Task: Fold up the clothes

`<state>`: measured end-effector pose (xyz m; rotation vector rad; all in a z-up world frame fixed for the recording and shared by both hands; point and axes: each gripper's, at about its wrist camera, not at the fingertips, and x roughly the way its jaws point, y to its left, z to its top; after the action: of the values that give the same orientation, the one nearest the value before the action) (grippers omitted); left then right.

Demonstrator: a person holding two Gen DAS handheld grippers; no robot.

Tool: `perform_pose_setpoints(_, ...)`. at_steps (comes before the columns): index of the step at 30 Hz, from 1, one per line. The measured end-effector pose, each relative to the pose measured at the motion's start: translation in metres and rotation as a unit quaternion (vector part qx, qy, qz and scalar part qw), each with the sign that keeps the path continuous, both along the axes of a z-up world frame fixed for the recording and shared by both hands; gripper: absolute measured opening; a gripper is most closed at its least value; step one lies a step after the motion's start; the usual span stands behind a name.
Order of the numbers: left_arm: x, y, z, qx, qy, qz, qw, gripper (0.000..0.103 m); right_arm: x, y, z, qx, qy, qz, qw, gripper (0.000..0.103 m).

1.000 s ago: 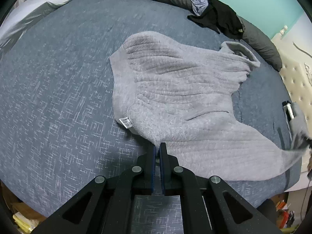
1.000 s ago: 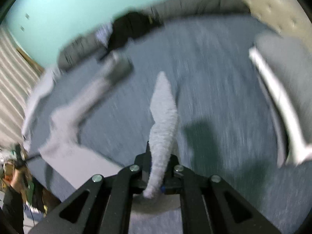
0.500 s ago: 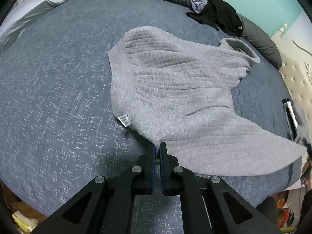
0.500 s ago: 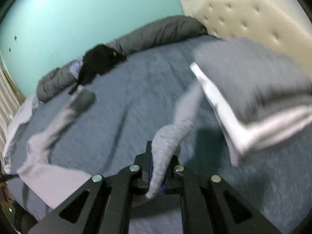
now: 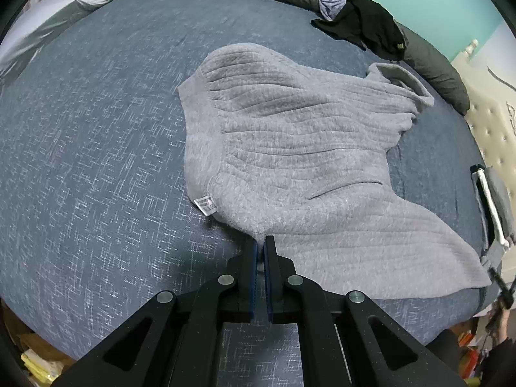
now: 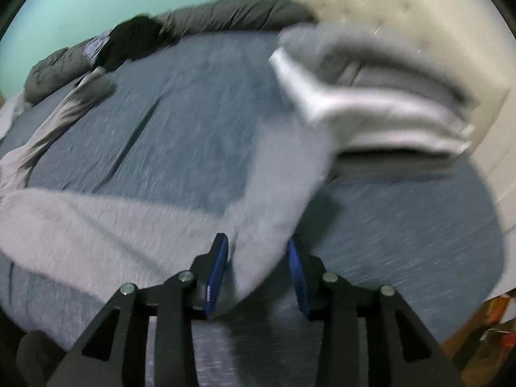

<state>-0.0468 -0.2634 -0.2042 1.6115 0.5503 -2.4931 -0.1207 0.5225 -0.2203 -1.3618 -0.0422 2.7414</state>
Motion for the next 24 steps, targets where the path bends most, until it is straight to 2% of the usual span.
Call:
perform_pose_setpoints(1,0.0,0.0,0.0,0.001,0.0,0.001,1.0,0.004,0.001,0.0,0.009,0.008,0.016,-0.006,1.0,0.041)
perform_pose_setpoints(2,0.0,0.0,0.0,0.002,0.001,0.002,1.0,0.004,0.0,0.0,0.021,0.02,0.039,-0.018,0.999,0.051)
perform_pose_setpoints(3,0.001,0.0,-0.001,0.003,0.002,0.002,1.0,0.004,-0.004,0.0,0.028,0.01,0.048,-0.018,0.999,0.061)
perform_pose_setpoints(4,0.001,0.0,-0.001,0.002,0.001,0.002,1.0,0.004,-0.007,0.0,0.035,-0.001,0.057,-0.018,0.998,0.063)
perform_pose_setpoints(5,0.001,0.001,-0.001,0.002,0.001,0.002,1.0,0.004,-0.017,-0.005,0.031,-0.02,0.04,0.002,0.999,0.063)
perform_pose_setpoints(6,0.001,0.001,-0.002,0.002,0.0,0.002,1.0,0.004,-0.027,-0.011,0.028,-0.04,0.021,0.022,0.999,0.063)
perform_pose_setpoints(9,0.002,0.002,-0.002,0.0,-0.001,0.005,1.0,0.004,-0.048,-0.045,-0.004,-0.04,-0.062,0.11,0.991,0.063)
perform_pose_setpoints(12,0.002,0.001,-0.002,-0.001,-0.004,0.003,1.0,0.004,-0.059,-0.068,-0.033,-0.027,-0.11,0.142,0.983,0.063)
perform_pose_setpoints(16,0.0,0.0,-0.003,-0.002,-0.007,0.004,1.0,0.004,-0.074,-0.077,-0.051,-0.025,-0.123,0.154,0.98,0.063)
perform_pose_setpoints(19,-0.001,0.0,-0.004,-0.002,-0.007,0.004,1.0,0.004,-0.081,-0.095,-0.068,0.0,-0.148,0.184,0.972,0.063)
perform_pose_setpoints(20,-0.002,0.001,-0.004,-0.003,-0.008,0.003,1.0,0.004,-0.081,-0.101,-0.075,0.024,-0.158,0.196,0.967,0.063)
perform_pose_setpoints(22,-0.002,0.002,-0.006,-0.004,-0.009,0.002,1.0,0.004,-0.08,-0.103,-0.078,0.028,-0.157,0.201,0.967,0.058)
perform_pose_setpoints(24,-0.003,0.002,-0.007,-0.004,-0.01,0.001,0.9999,0.004,-0.08,-0.099,-0.077,0.021,-0.153,0.194,0.969,0.045)
